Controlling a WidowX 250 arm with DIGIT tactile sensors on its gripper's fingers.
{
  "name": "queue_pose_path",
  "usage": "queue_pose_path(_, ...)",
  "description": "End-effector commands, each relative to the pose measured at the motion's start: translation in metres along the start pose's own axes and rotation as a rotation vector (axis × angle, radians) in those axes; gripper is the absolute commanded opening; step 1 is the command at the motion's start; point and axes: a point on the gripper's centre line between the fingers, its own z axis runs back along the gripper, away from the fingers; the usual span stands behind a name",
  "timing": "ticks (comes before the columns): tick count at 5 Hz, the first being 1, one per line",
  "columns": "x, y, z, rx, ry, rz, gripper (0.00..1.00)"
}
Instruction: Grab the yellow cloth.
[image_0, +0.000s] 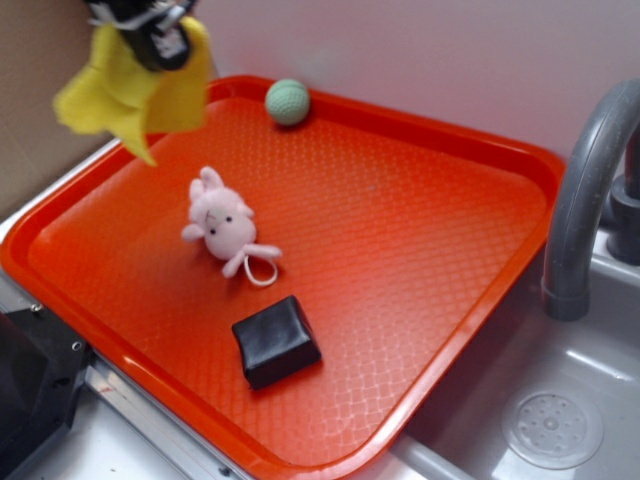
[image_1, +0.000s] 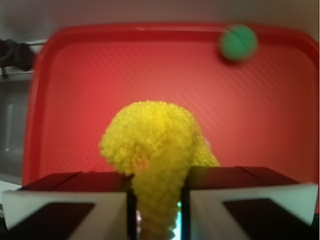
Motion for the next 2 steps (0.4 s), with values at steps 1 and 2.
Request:
queue_pose_path(1, 0.0314, -0.0331, 0.0381, 0.046, -0.045, 0.037, 0.00)
queue_pose_path(2, 0.0373, -0.0410, 0.0284, 0.111, -0.015, 0.071, 0.15)
